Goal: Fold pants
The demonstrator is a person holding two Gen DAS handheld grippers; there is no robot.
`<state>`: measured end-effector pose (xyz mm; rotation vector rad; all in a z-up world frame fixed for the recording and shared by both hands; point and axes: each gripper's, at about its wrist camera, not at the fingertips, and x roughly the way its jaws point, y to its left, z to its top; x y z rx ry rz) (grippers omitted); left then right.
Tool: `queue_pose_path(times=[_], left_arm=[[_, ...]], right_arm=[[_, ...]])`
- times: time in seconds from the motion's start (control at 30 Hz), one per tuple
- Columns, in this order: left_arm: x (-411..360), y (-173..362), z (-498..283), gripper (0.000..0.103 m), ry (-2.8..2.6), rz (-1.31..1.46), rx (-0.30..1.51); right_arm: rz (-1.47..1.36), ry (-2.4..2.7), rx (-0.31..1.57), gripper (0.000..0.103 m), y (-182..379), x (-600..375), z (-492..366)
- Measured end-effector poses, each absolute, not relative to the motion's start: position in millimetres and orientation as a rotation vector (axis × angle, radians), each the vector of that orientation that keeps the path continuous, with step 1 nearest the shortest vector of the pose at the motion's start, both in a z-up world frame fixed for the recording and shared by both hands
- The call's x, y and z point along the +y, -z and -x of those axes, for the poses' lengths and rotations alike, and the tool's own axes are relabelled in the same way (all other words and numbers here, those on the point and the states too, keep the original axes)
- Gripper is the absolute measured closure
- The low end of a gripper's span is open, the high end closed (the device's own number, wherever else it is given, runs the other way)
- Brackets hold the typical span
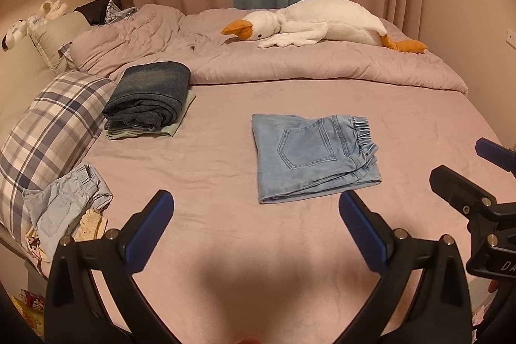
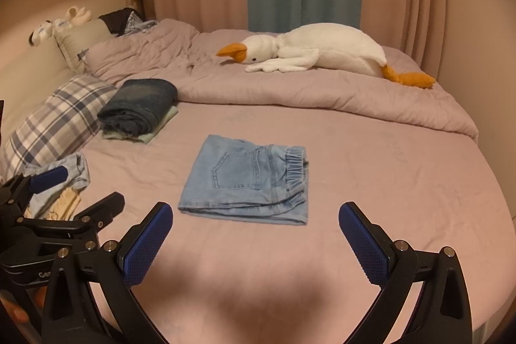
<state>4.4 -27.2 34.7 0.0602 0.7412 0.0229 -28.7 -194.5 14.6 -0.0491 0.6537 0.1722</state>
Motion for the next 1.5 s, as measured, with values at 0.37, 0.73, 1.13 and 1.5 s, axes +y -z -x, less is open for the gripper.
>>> queue_pose_path(times=[0.37, 0.73, 1.13, 1.5], left_arm=[[-27.7, -33.9, -7.9, 0.000, -0.024, -0.060, 0.747], [-28.5, -29.2, -12.2, 0.000, -0.020, -0.063, 0.756], [-27.3, -27.1, -13.7, 0.000, -0.015, -0.058, 0.760], [-23.0, -25.4, -16.6, 0.000, -0.008, -0.054, 0.766]], right_arm=[[0.048, -0.172, 0.655, 0.001, -13.6, -193.7, 27.9], [0.053, -0.174, 0.659, 0.001, -11.8, -191.5, 26.4], [0.055, -0.179, 0.666, 0.001, -11.2, -189.6, 23.1], [0.055, -0.178, 0.667, 0.001, -11.6, -189.9, 22.9]])
